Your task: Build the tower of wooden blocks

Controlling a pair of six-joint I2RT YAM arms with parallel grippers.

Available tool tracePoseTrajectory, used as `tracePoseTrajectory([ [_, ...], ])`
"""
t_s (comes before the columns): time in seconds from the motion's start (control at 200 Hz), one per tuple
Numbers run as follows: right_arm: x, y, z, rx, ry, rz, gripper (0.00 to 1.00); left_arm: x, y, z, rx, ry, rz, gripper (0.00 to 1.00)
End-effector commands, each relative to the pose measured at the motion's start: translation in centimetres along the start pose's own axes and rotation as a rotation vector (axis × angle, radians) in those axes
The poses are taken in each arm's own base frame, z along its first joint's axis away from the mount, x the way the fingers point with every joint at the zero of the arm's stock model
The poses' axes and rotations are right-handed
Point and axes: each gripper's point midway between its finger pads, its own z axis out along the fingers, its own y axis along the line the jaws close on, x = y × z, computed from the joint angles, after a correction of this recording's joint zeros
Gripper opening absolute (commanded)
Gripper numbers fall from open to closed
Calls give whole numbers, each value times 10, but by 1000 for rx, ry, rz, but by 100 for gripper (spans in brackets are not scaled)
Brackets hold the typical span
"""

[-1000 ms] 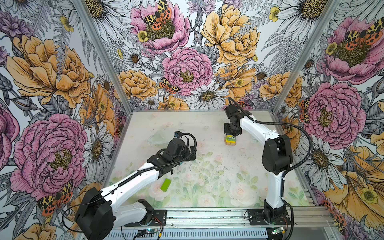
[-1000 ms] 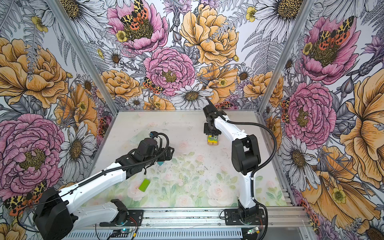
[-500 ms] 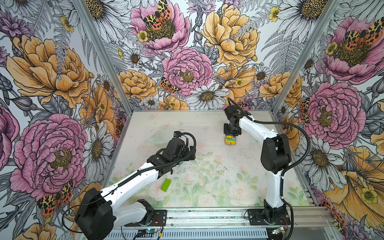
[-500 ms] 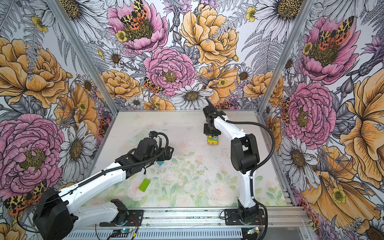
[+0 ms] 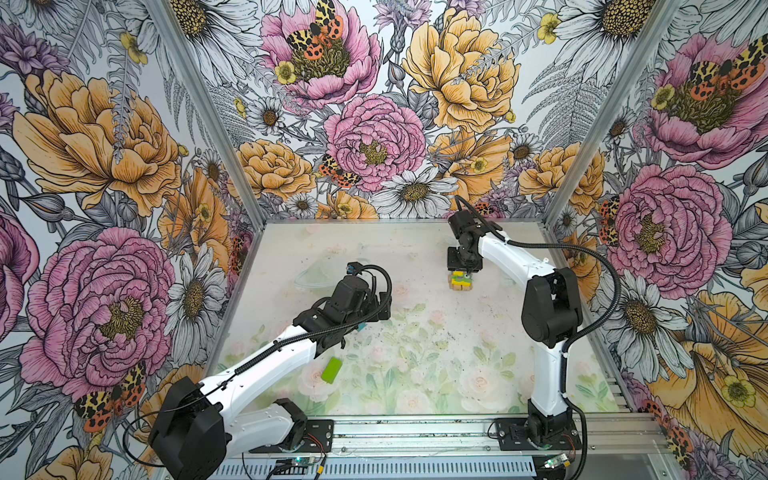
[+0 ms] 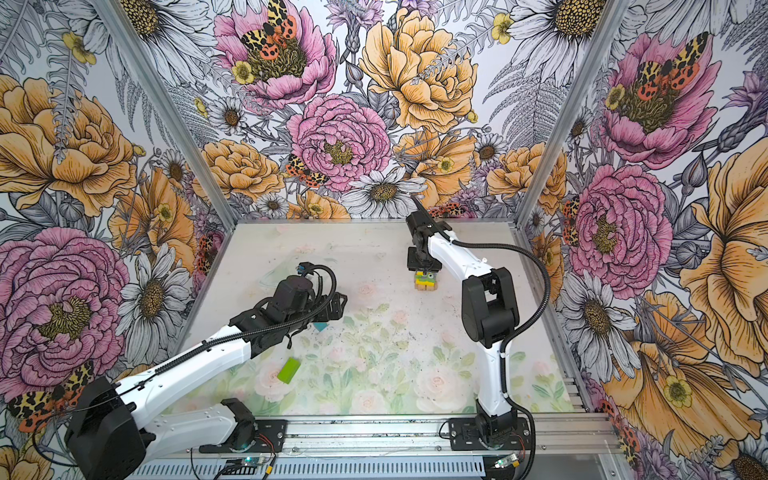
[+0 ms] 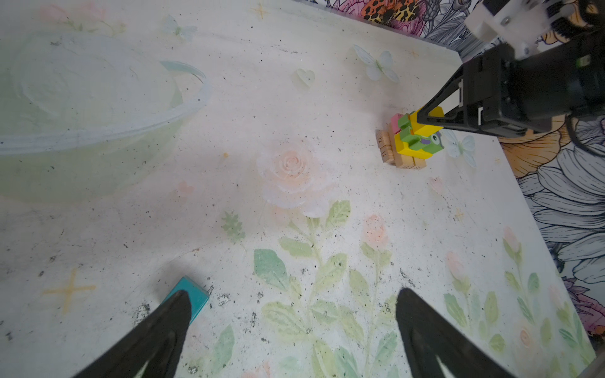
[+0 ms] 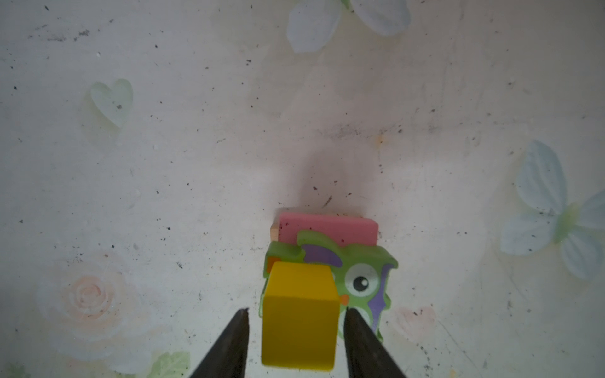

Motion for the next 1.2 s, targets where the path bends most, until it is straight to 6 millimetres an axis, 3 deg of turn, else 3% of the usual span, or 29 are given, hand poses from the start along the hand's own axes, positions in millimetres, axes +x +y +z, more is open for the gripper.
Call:
tracePoseTrajectory([
  [0.0, -14, 1, -19, -19, -51, 5, 53, -9, 4, -7, -6, -37, -20, 99],
  [0.215, -28, 1, -59, -44, -141, 7, 58, -14, 10, -15, -16, -71, -28, 99],
  [0.365, -26, 1, -90, -69, -191, 7, 58, -20, 12, -28, -10, -93, -32, 99],
  [0.585, -7, 3, -121, -92, -230, -10, 59, -20, 18, -56, 2, -130, -58, 99],
  [0.851, 22, 31, -155, -130, -283, -99, 71, 1, 32, -87, 23, -154, -128, 99],
  [1.191, 62, 60, -162, -191, -275, -178, 71, 21, 45, -115, -5, -201, -167, 99],
])
